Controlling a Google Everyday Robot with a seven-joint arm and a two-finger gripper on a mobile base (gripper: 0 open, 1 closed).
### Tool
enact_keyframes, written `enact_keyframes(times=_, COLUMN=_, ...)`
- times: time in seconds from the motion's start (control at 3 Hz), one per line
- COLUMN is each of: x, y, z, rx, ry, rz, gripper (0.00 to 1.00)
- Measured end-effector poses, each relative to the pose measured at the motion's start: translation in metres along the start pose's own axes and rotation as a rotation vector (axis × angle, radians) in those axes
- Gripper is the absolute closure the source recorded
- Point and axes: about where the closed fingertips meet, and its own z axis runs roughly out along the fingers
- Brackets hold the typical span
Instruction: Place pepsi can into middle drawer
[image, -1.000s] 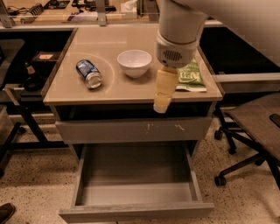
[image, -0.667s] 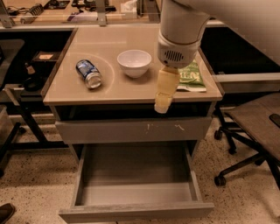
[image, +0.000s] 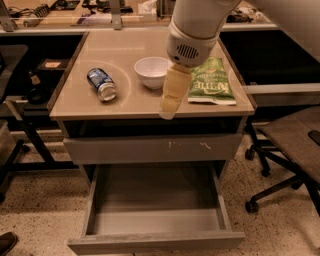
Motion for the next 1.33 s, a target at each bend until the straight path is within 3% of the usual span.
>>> enact_keyframes(times=0.33, x=-0.029, y=-0.002, z=-0.01, rx=-0.011, ry=-0.065, rz=-0.048, gripper=0.0)
enact_keyframes(times=0.67, x=-0.029, y=-0.002, z=-0.01, rx=-0.011, ry=-0.065, rz=-0.048, gripper=0.0)
enact_keyframes(times=1.33, x=-0.106, y=0.01, z=0.005, rx=-0.075, ry=-0.147, rz=-0.099, gripper=0.0)
